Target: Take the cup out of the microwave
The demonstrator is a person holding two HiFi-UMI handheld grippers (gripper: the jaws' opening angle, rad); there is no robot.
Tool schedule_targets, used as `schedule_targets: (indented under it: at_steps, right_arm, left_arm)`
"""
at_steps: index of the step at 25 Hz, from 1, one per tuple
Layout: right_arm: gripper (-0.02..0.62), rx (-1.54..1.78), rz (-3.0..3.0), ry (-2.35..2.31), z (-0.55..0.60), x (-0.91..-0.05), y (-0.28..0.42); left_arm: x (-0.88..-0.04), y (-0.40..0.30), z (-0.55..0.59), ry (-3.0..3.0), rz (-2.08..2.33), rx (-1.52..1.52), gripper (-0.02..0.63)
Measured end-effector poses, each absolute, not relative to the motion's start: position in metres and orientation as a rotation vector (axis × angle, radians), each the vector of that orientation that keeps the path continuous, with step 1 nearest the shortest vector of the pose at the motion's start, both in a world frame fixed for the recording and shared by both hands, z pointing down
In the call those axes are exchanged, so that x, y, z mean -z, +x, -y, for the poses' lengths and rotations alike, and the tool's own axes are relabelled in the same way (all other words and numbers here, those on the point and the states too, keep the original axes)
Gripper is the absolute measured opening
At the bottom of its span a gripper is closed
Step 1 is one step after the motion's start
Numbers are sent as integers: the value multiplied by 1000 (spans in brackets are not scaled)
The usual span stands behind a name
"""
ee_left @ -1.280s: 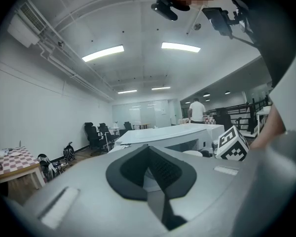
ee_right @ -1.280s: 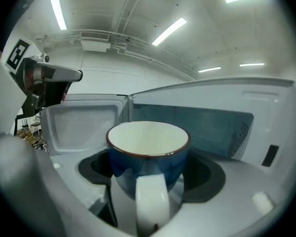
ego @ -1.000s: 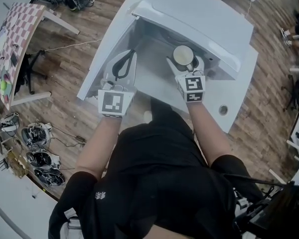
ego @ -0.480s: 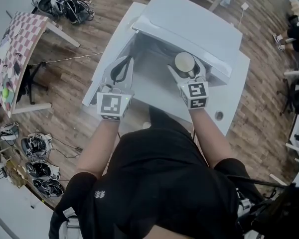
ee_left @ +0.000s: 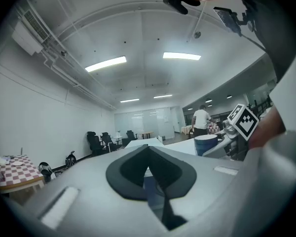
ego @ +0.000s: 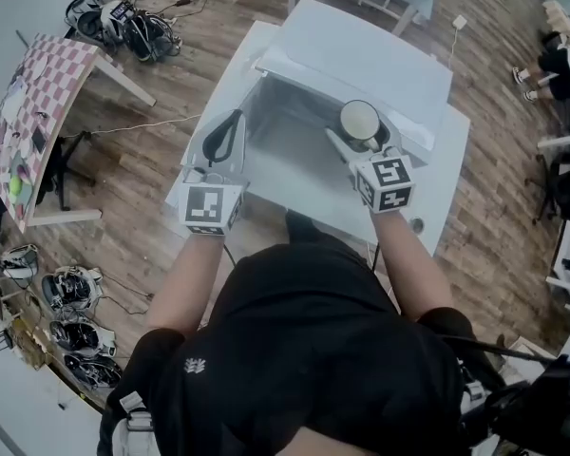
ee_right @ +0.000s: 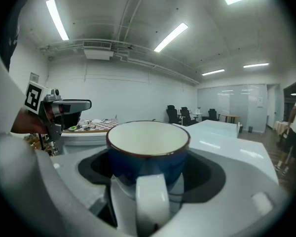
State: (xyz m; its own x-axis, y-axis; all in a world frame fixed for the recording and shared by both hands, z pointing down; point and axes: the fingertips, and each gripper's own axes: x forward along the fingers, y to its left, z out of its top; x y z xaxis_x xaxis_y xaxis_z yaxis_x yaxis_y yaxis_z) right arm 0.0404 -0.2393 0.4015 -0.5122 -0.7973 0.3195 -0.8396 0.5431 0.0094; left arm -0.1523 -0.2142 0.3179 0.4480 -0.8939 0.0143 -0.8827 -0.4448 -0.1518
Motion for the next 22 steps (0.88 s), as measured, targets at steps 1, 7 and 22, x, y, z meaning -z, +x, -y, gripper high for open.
schedule_targets:
  at_steps: [1, 7, 22]
  right_arm:
    - [396, -210, 2498, 1358, 239, -398, 41]
    - [397, -183, 2506, 1340, 243, -371, 45]
    - [396, -150, 2542, 1336, 264, -310, 51]
  left_arm:
    - [-315, -154, 214, -2567, -1582, 138, 2]
    - [-304, -167, 218, -2586, -1599, 157, 2]
    - [-262, -180, 239, -2568, -1589, 139, 2]
